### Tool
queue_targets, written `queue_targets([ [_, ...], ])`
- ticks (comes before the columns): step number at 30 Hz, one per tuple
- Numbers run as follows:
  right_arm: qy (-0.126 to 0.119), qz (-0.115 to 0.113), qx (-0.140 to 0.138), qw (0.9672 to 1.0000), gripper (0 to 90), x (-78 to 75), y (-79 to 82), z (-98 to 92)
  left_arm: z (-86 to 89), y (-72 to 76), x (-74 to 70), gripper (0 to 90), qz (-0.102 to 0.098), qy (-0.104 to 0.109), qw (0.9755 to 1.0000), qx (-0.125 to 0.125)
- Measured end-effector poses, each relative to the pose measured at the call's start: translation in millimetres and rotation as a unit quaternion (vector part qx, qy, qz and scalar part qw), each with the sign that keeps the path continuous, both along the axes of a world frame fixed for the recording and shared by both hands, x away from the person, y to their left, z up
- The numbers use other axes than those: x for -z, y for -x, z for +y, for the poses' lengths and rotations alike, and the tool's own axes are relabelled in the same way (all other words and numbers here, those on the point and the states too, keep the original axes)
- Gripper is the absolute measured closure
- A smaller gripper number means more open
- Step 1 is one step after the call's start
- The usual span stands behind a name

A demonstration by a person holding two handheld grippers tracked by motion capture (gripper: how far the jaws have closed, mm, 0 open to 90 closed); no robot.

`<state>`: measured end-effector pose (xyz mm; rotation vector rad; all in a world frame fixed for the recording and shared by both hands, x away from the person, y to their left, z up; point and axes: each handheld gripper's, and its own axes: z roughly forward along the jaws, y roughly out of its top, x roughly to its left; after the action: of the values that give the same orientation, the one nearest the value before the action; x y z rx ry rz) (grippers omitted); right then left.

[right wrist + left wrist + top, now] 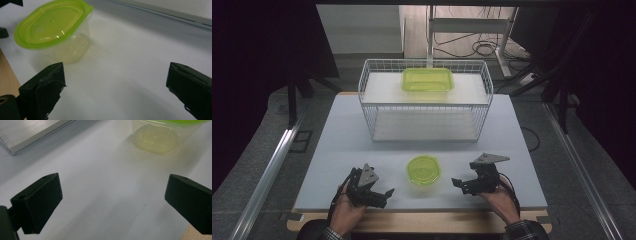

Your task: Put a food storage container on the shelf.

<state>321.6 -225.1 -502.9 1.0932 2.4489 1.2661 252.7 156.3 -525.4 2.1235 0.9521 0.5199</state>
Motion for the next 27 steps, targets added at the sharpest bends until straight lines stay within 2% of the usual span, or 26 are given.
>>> queue_targets([
  [6, -0.03, 0.038, 0.003, 0.9988, 1.6, -8.6, -11.2, 3.2, -0.6, -0.8, 0.9, 1.5, 0.001, -0.002, 1.0, 0.001],
  [14, -0.052, 0.07, -0.012, 0.9961, 3.7, -19.0, -26.8, 14.8, 0.1, -0.8, 0.9, 1.5, -0.001, -0.003, 1.0, -0.003],
  [20, -0.056, 0.08, -0.025, 0.9949, 18.8, -23.8, -36.0, 26.2, -0.1, -1.0, 1.2, 1.5, -0.001, -0.007, 1.0, 0.0],
  [21, -0.058, 0.087, -0.029, 0.9941, 23.8, -22.9, -37.8, 28.4, -0.4, -0.9, 1.3, 1.5, -0.001, -0.009, 1.0, 0.0],
  [27, -0.065, 0.113, -0.047, 0.9903, 41.0, -17.1, -45.7, 37.8, -2.0, -0.9, 2.1, 1.5, -0.004, -0.016, 0.9999, 0.002],
])
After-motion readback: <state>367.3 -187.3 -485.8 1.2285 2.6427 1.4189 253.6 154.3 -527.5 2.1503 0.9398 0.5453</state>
